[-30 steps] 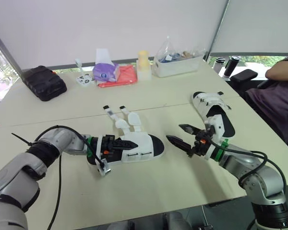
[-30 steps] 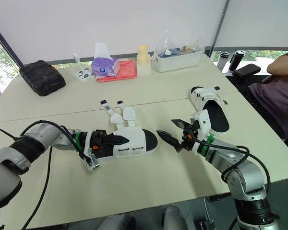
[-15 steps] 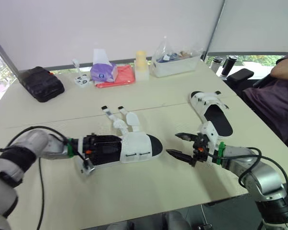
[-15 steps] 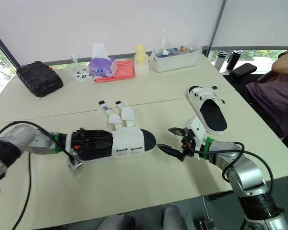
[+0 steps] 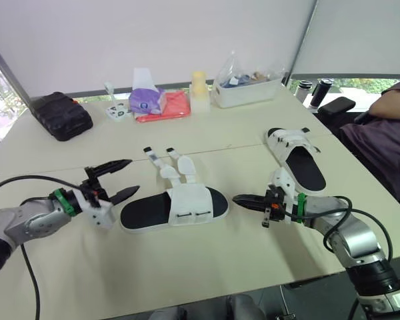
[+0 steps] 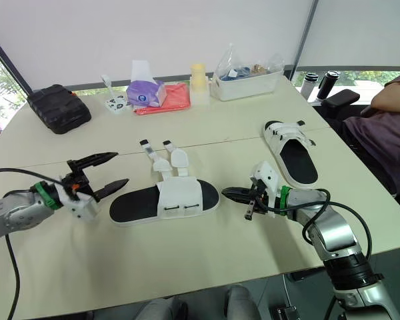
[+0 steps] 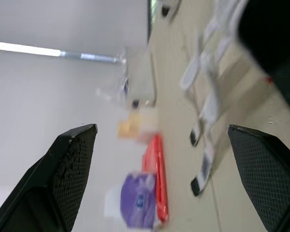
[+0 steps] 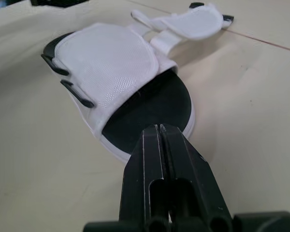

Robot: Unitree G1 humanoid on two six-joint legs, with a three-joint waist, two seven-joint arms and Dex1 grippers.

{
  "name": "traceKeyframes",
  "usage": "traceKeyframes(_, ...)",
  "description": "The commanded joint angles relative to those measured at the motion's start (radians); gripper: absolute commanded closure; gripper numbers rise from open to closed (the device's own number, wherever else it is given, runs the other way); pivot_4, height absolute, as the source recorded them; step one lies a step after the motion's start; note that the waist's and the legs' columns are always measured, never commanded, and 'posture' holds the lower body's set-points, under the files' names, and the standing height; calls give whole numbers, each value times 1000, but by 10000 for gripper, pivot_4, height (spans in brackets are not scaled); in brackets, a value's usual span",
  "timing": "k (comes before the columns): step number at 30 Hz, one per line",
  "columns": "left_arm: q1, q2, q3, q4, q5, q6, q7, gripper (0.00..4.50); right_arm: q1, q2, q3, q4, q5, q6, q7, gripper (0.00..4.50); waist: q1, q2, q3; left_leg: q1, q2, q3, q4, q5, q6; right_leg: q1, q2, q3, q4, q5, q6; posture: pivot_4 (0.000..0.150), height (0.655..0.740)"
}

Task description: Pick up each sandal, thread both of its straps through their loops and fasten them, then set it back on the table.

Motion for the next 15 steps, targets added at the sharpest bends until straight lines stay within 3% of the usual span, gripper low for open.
traceKeyframes(1,-8,-90,52,-76,9,162,-92,0,-24,21,-3,-10,-9,-24,-2,44724,1,0,0,0,0,0,0,0,0,0,0,0,0,0,0,1500,7400)
traceKeyframes(4,0,-197,127,-100,-82,326,-143,0,-26,32,-5,-11,-13,-19,-7,44724,-3,0,0,0,0,0,0,0,0,0,0,0,0,0,0,1500,7400)
traceKeyframes(8,-25,-419,353,-164,-437,715,-193,0,-2,29,-19,-36,-10,-10,-18,44724,-3,-1,-1,-1,1,-1,2,1,-1,-1,1,0,1,0,0,1500,7400)
traceKeyframes(12,-6,-518,536,-316,-751,1005,-299,0,4,16,-31,-21,-18,-22,-10,44724,-9,-1,-1,-1,1,-2,5,0,-1,-1,1,0,1,0,0,1500,7400)
traceKeyframes(15,15,-521,602,-421,-917,1201,-401,0,-9,16,-23,-7,-27,-31,1,44724,-5,-1,-1,-1,1,-2,6,0,-1,0,1,0,2,0,0,1500,7400)
